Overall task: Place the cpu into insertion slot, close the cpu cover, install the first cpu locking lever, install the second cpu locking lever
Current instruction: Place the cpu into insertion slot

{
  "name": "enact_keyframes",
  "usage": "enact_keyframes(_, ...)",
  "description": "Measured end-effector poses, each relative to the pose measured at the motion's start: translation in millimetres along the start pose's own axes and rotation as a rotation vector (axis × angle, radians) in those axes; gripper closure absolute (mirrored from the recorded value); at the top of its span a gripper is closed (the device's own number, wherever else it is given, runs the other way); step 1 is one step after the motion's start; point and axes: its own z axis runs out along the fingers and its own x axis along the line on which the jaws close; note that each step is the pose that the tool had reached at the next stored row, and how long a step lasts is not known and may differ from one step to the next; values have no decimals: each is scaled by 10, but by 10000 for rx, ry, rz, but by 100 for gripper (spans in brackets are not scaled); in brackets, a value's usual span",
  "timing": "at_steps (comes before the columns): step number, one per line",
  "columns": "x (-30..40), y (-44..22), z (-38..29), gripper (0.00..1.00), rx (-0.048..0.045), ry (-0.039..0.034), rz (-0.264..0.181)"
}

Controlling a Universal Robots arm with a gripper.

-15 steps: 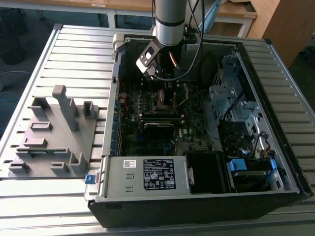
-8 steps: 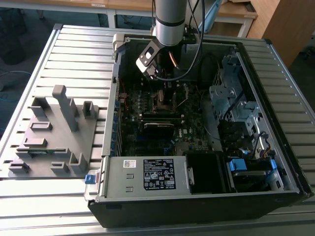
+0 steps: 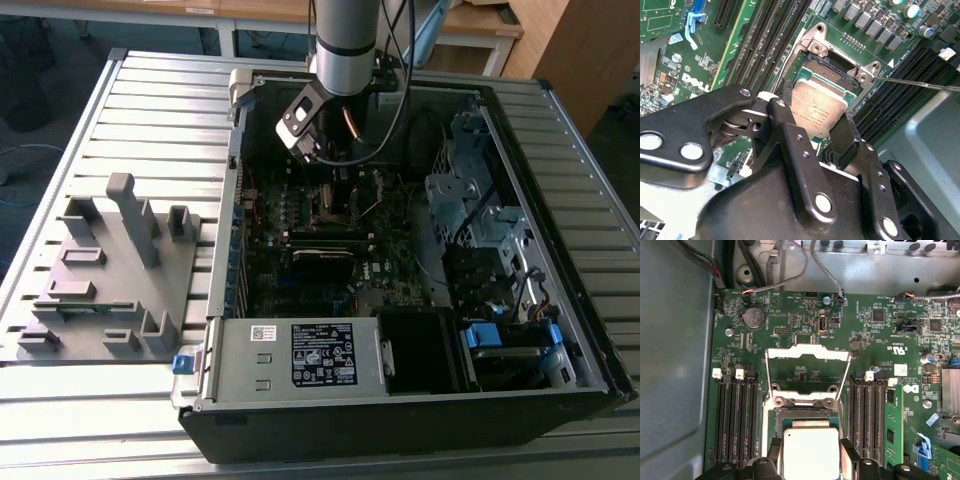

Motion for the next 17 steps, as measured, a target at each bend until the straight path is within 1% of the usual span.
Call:
enact_keyframes(2, 0, 0, 1, 46, 2, -6, 74)
enact_keyframes(10, 0, -1, 23, 46, -1, -7, 74)
enact_keyframes(14, 1, -2, 31, 46, -9, 34, 60)
enact_keyframes(17, 1, -2, 32, 46, -8, 39, 54)
